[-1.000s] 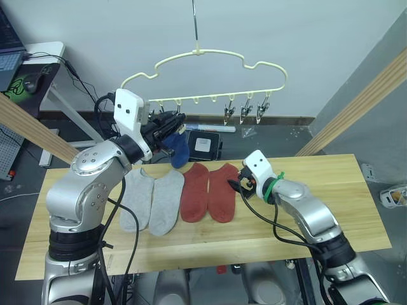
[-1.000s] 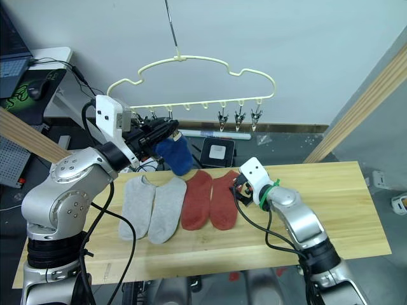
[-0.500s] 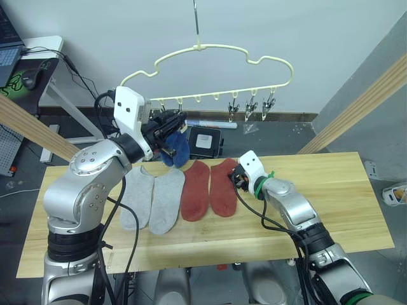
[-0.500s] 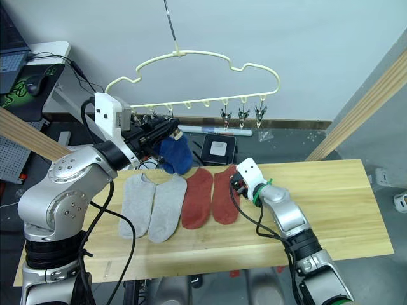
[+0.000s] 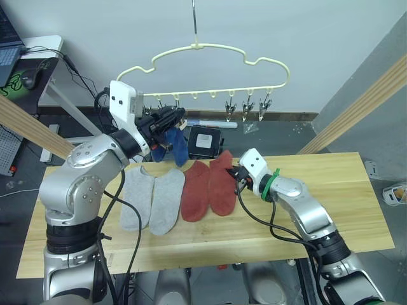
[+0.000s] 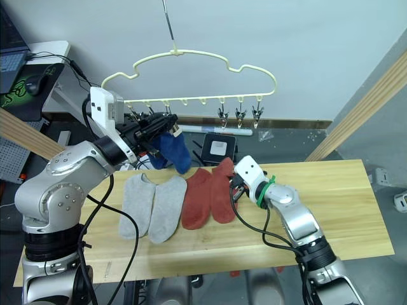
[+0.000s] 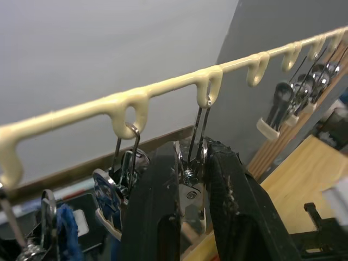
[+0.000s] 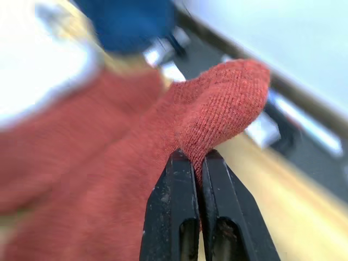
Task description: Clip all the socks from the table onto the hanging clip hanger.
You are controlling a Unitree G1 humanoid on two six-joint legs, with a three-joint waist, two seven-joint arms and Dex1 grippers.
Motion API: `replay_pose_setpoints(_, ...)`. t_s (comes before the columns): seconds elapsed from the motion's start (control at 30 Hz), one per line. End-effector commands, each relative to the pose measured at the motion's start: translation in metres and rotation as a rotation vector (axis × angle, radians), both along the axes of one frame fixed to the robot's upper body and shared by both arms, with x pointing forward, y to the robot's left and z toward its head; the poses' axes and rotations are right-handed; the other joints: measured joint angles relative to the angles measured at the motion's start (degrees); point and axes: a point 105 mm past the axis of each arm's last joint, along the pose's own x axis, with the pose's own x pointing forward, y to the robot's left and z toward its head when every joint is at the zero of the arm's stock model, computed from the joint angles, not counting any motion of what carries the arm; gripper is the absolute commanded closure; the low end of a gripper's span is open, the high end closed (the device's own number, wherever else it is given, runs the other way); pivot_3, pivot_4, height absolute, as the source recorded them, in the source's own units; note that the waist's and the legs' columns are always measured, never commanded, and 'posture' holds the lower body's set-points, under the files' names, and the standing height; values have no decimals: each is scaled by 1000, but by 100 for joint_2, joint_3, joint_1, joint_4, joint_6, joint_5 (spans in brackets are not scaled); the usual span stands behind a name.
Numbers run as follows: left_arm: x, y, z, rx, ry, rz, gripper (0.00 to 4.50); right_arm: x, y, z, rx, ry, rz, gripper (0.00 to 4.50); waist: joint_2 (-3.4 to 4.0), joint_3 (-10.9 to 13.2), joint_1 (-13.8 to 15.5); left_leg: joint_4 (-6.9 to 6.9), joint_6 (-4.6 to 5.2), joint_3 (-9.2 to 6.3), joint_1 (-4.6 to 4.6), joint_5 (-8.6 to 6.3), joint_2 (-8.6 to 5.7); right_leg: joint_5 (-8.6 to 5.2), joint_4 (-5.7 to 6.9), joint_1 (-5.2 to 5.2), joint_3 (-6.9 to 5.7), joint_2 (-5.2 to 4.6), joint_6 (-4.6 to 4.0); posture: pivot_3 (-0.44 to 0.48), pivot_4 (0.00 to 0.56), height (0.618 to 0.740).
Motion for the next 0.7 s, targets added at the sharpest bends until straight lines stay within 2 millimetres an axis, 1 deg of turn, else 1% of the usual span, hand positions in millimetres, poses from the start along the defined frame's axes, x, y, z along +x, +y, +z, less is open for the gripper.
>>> replay_pose_setpoints(0.03, -2, 4, 12, -36, -12, -17, 4136, -19, 21, 36, 48, -118, 176, 4500, 0, 0, -20, 0, 0, 1, 0, 0, 0, 0, 0, 0, 0, 0, 0, -135, 396, 740)
replay_pose_setpoints(0.13, -2, 2, 17, -84, 15, -58, 4139, -20, 33, 55, 78, -156, 250, 4500, 0, 0, -20, 2, -1, 1, 0, 1, -1, 0, 0, 0, -1, 0, 0, -143, 388, 740)
replay_pose_setpoints(0.23, -5, 0, 19, -114, 41, -97, 4139, -18, 42, 63, 102, -165, 290, 4500, -1, 0, -27, 2, -2, 0, -1, 1, 0, 1, 0, -1, -1, -1, -1, -149, 384, 740)
replay_pose_setpoints(0.33, -7, -1, 19, -128, 60, -122, 4140, -18, 50, 66, 96, -182, 337, 4500, 0, 0, -26, 1, -13, -2, -4, 3, 1, 3, -1, -2, -2, -2, -5, -148, 380, 740)
replay_pose_setpoints(0.4, -6, -1, 21, -140, 63, -120, 4140, -21, 56, 67, 101, -170, 379, 4500, 0, 0, -25, 1, -20, -1, -6, 5, 1, 16, -5, -2, -3, -4, -27, -149, 379, 740)
replay_pose_setpoints(0.47, -6, -1, 23, -159, 67, -123, 4148, -24, 60, 66, 102, -156, 410, 4500, 0, 0, -25, 1, -21, -2, -9, 4, 1, 16, -6, -2, -5, -5, -27, -149, 379, 740)
replay_pose_setpoints(0.6, -7, -1, 25, -172, 75, -134, 4148, -24, 62, 60, 77, -162, 422, 4500, -1, -1, -25, 2, -21, -4, -11, 4, 1, 17, -5, -3, -6, -7, -28, -145, 374, 740)
replay_pose_setpoints(0.7, -10, -1, 23, -174, 89, -153, 4148, -20, 62, 61, 68, -194, 412, 4500, -1, -1, -25, 4, -21, -3, -11, 4, 0, 17, -3, -3, -7, -7, -28, -144, 373, 740)
